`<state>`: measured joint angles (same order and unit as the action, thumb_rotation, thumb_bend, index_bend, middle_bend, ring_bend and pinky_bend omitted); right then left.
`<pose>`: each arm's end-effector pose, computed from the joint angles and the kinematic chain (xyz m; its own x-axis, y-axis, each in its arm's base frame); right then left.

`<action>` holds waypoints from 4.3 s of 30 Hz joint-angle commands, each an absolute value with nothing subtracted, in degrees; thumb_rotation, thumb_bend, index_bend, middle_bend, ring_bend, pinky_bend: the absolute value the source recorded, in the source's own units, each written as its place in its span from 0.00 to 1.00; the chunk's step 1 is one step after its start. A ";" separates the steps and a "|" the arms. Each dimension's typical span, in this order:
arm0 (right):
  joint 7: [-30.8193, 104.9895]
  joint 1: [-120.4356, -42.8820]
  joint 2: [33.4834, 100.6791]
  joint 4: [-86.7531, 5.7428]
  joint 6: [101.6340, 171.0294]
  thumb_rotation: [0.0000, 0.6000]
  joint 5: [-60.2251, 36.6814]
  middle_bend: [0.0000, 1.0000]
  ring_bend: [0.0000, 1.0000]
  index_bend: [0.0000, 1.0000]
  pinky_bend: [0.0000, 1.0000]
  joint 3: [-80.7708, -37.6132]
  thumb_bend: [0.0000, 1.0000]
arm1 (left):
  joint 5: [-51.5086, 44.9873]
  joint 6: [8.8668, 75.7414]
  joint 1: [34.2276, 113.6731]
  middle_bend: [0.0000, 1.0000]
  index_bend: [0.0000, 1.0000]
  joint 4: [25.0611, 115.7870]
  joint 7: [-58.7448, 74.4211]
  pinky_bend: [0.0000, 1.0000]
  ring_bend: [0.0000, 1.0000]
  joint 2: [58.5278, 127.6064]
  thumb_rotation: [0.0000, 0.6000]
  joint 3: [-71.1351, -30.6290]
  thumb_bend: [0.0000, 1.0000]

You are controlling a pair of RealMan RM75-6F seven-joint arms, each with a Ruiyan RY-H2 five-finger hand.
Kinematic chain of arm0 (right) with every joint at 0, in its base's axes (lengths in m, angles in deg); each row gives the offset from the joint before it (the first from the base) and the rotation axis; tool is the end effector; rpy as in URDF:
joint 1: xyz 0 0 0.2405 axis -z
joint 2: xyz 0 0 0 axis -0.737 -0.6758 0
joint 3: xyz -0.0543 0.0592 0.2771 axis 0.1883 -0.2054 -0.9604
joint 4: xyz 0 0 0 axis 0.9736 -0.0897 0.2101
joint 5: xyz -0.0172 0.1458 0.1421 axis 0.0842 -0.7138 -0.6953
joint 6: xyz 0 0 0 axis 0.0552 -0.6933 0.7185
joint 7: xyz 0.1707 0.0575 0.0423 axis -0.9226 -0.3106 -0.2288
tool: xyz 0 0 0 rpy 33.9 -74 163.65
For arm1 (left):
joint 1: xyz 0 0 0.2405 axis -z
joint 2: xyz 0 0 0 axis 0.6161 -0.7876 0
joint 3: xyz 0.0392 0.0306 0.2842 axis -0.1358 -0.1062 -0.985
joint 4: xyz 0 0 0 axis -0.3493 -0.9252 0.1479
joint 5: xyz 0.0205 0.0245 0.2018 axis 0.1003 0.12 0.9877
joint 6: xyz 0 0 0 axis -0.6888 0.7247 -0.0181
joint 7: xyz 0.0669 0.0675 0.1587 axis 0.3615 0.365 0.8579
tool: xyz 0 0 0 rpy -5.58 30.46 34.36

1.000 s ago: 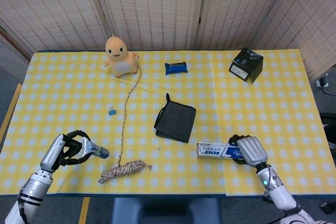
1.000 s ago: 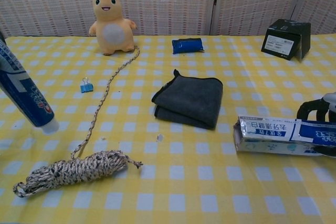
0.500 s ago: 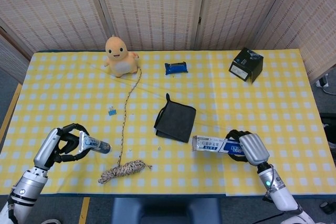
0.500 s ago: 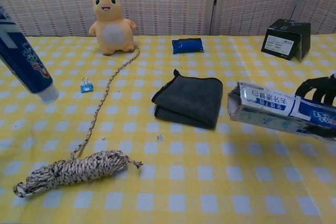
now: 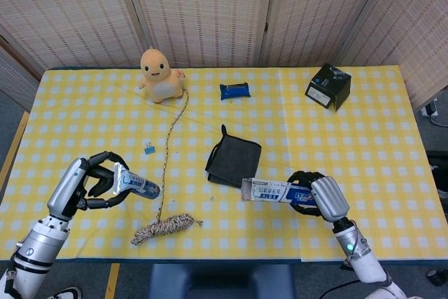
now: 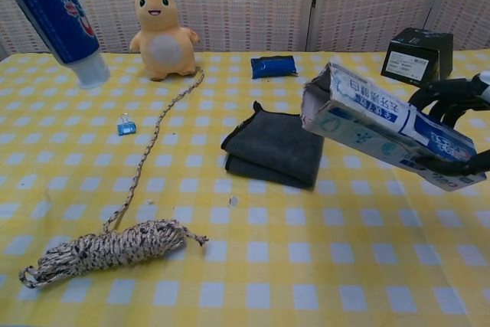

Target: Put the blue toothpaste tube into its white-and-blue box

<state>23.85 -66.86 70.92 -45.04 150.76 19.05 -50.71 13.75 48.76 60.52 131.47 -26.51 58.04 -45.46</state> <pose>-0.2538 -0.2888 0.0238 0.0561 -0.1706 0.9837 -0.9395 -0.3425 -0.0058 -0.1125 0.2815 0.2013 -0.5154 0.3359 0.7884 0.7833 -0.1885 0.5924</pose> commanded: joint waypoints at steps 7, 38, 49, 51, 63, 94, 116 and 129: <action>14.57 -67.90 77.61 -38.43 154.45 1.00 21.23 0.43 0.47 0.50 0.46 -51.49 0.29 | 11.27 48.57 62.53 1.00 0.87 132.80 -27.05 1.00 1.00 59.08 1.00 -42.67 0.42; 3.82 -75.63 88.80 -34.76 148.90 1.00 19.81 0.44 0.49 0.52 0.46 -53.12 0.29 | 9.03 48.13 68.31 1.00 0.87 132.80 -22.69 1.00 1.00 69.22 1.00 -38.93 0.42; -0.16 -77.06 91.43 -32.93 148.06 1.00 19.01 0.44 0.49 0.52 0.46 -53.45 0.29 | 5.58 47.07 71.06 1.00 0.87 132.80 -18.22 1.00 1.00 72.62 1.00 -38.22 0.42; -0.80 -77.39 91.94 -32.52 147.78 1.00 18.86 0.44 0.49 0.52 0.46 -53.52 0.29 | 4.75 46.98 71.59 1.00 0.87 132.80 -17.58 1.00 1.00 73.12 1.00 -37.82 0.42; -1.87 -78.24 92.47 -33.85 148.65 1.00 19.13 0.44 0.49 0.52 0.46 -53.76 0.29 | 2.00 47.74 72.73 1.00 0.87 132.80 -15.11 1.00 1.00 75.09 1.00 -36.52 0.42; -3.14 -77.90 89.48 -41.24 153.13 1.00 19.86 0.45 0.49 0.52 0.46 -54.84 0.29 | 2.48 48.21 72.24 1.00 0.88 132.80 -11.03 1.00 1.00 76.97 1.00 -37.99 0.42; -2.02 -77.71 89.26 -42.49 153.24 1.00 19.93 0.45 0.49 0.52 0.46 -54.14 0.29 | 2.76 42.00 72.73 1.00 0.00 132.80 -14.60 1.00 1.00 73.59 1.00 -38.56 0.17; 0.42 -76.84 87.37 -40.95 153.57 1.00 20.39 0.45 0.49 0.52 0.46 -52.92 0.29 | 6.40 47.02 70.43 0.84 0.07 132.80 -6.48 0.92 0.82 72.20 1.00 -40.21 0.18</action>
<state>-0.36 -77.08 87.97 -41.28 153.53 20.23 -53.26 4.73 44.86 71.44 132.80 -10.34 72.63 -39.23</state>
